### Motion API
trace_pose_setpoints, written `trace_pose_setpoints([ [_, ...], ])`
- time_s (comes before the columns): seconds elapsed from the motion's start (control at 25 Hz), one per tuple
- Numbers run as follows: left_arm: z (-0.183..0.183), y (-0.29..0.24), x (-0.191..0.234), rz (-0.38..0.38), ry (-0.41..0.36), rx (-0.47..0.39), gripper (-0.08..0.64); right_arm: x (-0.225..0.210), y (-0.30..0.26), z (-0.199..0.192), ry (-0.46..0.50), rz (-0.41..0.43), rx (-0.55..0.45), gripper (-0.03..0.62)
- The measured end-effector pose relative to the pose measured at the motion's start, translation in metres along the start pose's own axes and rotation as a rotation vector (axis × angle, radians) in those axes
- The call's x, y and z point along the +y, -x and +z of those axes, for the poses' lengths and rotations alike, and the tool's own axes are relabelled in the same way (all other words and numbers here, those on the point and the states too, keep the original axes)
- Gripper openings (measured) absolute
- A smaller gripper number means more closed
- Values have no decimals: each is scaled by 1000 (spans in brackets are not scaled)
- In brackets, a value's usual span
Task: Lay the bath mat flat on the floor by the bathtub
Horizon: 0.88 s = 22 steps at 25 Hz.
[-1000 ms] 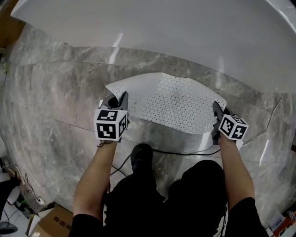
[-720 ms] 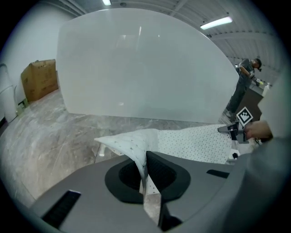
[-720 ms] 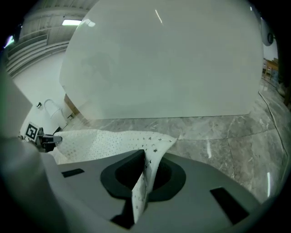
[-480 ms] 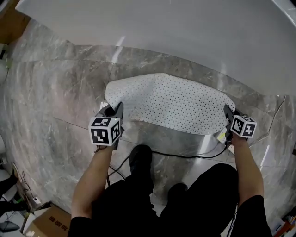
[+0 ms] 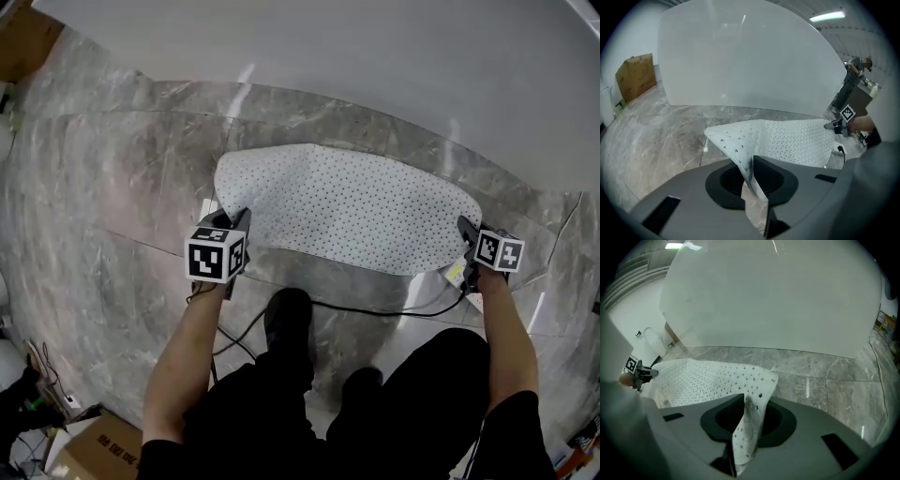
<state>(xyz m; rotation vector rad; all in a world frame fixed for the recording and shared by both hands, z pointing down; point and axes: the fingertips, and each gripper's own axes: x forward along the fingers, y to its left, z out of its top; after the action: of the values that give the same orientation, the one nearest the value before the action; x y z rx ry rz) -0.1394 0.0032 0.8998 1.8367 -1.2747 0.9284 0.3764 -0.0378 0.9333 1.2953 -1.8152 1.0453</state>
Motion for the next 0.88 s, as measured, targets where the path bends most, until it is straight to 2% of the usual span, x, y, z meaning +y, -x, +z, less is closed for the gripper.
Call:
trace_pose_setpoints([
  [0.12, -4, -2, 8, 31, -23, 0, 55, -12, 6, -13, -35, -19, 44, 109],
  [0.2, -2, -3, 18, 44, -27, -8, 30, -18, 9, -25, -37, -34, 80, 109],
  [0.32, 3, -6, 33, 49, 18, -24, 26, -23, 13, -32, -9, -55, 113, 109],
  [0.4, 1, -8, 38, 50, 44, -16, 26, -29, 17, -31, 16, -97, 126, 109],
  [0.48, -6, -11, 40, 58, 57, 1, 48, -40, 25, -26, 60, -178, 138, 109],
  [0.56, -9, -9, 39, 81, 46, 1, 91, -46, 31, -18, 134, -247, 146, 109],
  [0.64, -8, -3, 37, 113, 17, -10, 123, -38, 29, -8, 249, -254, 160, 109],
  [0.76, -14, 4, 36, 144, 7, -11, 141, -5, 11, 1, 490, -191, 207, 117],
  [0.88, -31, 12, 37, 171, 11, 21, 136, 32, -15, 4, 660, -110, 263, 178],
])
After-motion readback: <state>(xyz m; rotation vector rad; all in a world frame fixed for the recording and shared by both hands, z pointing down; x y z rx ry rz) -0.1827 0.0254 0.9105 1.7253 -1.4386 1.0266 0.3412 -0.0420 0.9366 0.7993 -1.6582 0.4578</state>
